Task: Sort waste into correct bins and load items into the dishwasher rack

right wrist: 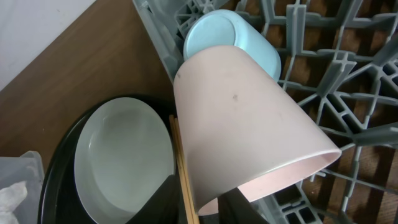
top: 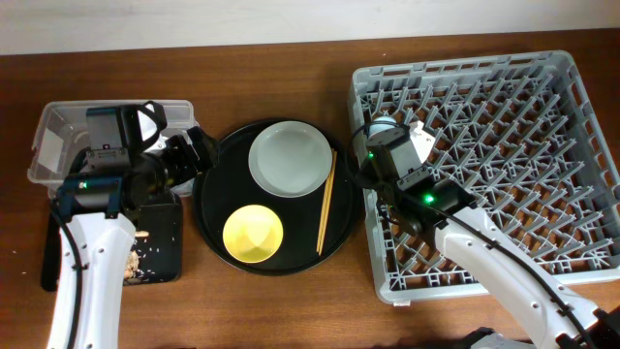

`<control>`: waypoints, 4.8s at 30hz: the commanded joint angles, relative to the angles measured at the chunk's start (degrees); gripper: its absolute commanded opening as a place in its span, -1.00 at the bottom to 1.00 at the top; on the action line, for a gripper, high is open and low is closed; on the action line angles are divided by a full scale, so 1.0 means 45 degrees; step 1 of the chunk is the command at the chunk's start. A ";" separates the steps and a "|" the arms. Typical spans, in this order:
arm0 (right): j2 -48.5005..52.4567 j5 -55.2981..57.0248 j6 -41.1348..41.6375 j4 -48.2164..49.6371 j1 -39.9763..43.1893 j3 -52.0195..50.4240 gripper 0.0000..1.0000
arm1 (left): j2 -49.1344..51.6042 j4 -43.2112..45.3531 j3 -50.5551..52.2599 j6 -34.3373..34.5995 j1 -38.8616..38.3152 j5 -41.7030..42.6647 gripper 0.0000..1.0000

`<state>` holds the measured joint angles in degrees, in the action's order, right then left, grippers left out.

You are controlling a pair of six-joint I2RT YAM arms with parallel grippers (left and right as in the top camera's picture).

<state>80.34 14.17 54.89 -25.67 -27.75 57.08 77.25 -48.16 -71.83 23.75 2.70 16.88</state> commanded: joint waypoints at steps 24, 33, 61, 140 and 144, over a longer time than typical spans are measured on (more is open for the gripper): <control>0.0510 0.1292 -0.1151 0.0690 -0.0083 -0.0063 -0.77 | -0.0029 0.0019 -0.0049 -0.0155 0.0019 -0.0053 0.99; -0.0277 0.1297 -0.2404 0.0525 -0.0083 -0.0063 -0.92 | -0.0029 0.0019 -0.0049 -0.0155 0.0019 -0.0053 0.98; -0.4838 -0.8990 -1.5052 -0.4925 0.1234 -0.0053 -0.92 | -0.0029 0.0019 -0.0049 -0.0155 0.0019 -0.0053 0.98; 0.4274 -0.0617 -0.5668 -0.3881 -0.1817 0.5032 -0.73 | -0.0029 0.0019 -0.0049 -0.0155 0.0019 -0.0053 0.98; 0.5323 -0.0631 -0.5761 -0.2977 -0.1826 0.5032 -0.63 | -0.0029 0.0019 -0.0049 -0.0155 0.0019 -0.0049 0.99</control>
<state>100.71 7.90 27.03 -40.62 -35.94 78.98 77.25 -48.16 -71.83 23.75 2.70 16.88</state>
